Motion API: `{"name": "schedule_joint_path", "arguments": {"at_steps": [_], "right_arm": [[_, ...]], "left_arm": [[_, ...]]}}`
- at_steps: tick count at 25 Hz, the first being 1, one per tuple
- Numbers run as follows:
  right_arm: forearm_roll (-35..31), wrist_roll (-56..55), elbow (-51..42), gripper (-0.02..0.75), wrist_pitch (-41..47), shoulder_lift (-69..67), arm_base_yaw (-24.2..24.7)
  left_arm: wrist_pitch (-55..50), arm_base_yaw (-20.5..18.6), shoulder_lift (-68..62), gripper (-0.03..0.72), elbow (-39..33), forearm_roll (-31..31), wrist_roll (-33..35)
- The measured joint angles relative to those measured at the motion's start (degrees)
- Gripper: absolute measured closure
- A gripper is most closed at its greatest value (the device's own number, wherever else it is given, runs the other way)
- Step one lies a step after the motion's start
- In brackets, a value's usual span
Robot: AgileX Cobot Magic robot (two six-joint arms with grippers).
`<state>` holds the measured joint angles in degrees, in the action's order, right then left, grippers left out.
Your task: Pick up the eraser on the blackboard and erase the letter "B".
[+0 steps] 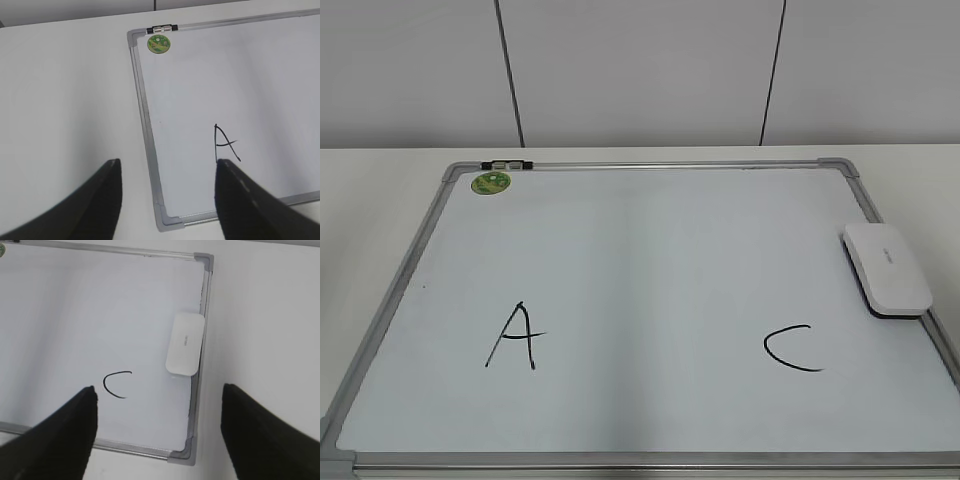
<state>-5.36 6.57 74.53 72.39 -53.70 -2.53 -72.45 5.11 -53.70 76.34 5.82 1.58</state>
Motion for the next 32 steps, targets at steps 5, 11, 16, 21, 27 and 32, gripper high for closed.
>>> {"name": "schedule_joint_path", "arguments": {"at_steps": [5,11,16,21,27,32], "right_arm": [[0.03,-0.14,-8.89,0.146,0.0,10.13,0.0],[2.55,-0.25,-18.89,0.146,0.27,25.6,0.0],[4.64,-0.35,-26.55,0.146,0.51,34.39,0.0],[4.81,-0.44,-34.51,0.146,0.51,39.18,0.0],[4.9,-0.44,-40.35,0.146,0.26,41.82,0.0],[4.9,-0.44,-42.88,0.146,-2.76,43.8,0.0]], "left_arm": [[-0.24,0.0,9.75,0.26,-7.08,0.0,-0.73],[-0.33,0.0,17.73,0.26,-16.5,0.0,-1.58],[-0.33,0.0,22.35,0.26,-23.82,0.0,-1.58],[-0.33,0.0,27.69,0.26,-30.87,-1.15,-1.58],[0.8,0.0,34.72,0.26,-37.64,-3.17,-1.58],[3.18,0.0,41.32,0.26,-41.63,-5.15,-1.58]]}}
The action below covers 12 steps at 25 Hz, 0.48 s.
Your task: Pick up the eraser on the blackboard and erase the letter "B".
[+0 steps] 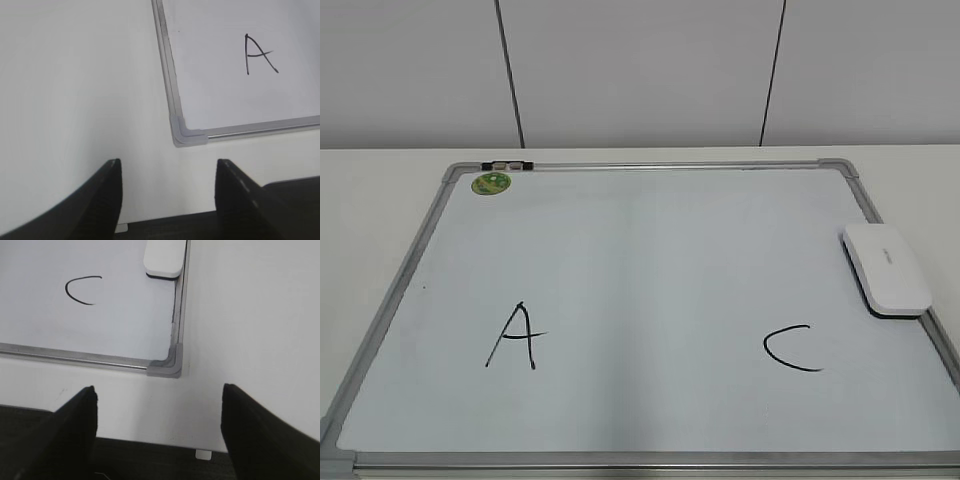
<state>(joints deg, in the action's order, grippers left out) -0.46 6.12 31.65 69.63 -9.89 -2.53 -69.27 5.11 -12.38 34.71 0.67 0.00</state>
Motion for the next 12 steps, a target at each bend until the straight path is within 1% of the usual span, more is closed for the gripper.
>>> {"name": "schedule_joint_path", "arguments": {"at_steps": [6,12], "right_arm": [[0.0,0.0,-2.03,0.146,-2.64,1.57,0.0],[0.04,0.0,-2.71,0.146,-3.92,1.75,0.0]], "left_arm": [[2.36,0.0,6.82,0.26,-2.83,-2.79,0.0],[3.8,0.0,8.25,0.26,-4.15,-3.82,0.0]]}}
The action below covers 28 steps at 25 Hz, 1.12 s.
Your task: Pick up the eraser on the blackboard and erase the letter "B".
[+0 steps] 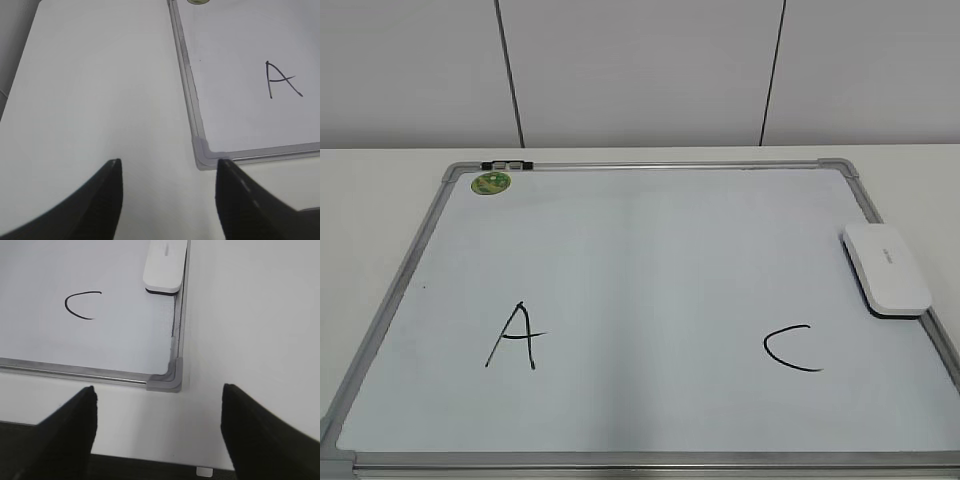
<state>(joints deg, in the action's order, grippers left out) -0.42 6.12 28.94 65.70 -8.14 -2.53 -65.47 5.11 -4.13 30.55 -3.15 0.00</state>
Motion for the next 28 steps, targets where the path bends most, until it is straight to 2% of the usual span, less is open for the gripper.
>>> {"name": "schedule_joint_path", "arguments": {"at_steps": [28], "right_arm": [[0.0,0.0,0.0,0.146,-0.24,0.0,0.0]], "left_arm": [[1.95,0.0,0.41,0.26,-1.14,0.11,0.0]]}}
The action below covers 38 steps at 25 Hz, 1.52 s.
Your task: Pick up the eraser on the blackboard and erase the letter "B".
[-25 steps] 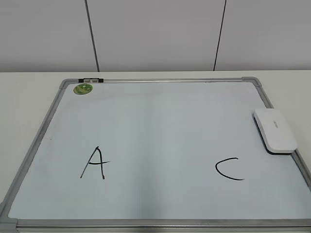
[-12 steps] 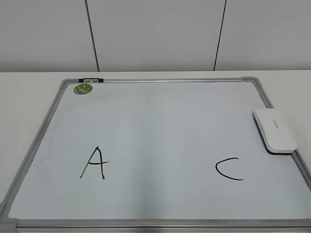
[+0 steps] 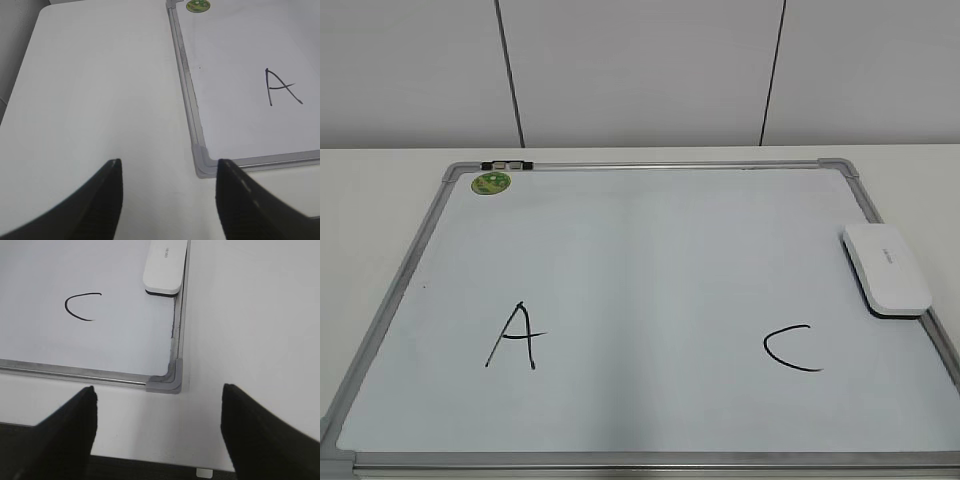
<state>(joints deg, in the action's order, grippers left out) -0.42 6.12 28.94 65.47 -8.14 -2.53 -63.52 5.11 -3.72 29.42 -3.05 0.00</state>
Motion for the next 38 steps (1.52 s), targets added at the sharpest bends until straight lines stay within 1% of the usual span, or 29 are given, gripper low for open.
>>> {"name": "schedule_joint_path", "arguments": {"at_steps": [5,11,14,18,38], "right_arm": [[0.0,0.0,0.0,0.146,-0.08,1.82,0.0],[0.0,0.0,0.0,0.146,-0.08,4.43,1.07],[0.0,0.0,0.0,0.146,-0.08,6.22,1.9],[0.0,0.0,0.0,0.146,-0.08,8.87,2.25],[0.0,0.0,0.0,0.147,-0.08,9.18,2.29]], "left_arm": [[0.1,-0.35,1.16,0.26,0.0,0.0,0.0],[0.1,-3.27,3.09,0.26,0.0,0.0,0.0],[0.1,-3.8,3.09,0.26,0.0,0.0,0.0],[0.1,-3.89,3.09,0.26,0.0,0.0,0.0],[0.1,-3.89,3.09,0.26,0.0,0.0,0.0]]}}
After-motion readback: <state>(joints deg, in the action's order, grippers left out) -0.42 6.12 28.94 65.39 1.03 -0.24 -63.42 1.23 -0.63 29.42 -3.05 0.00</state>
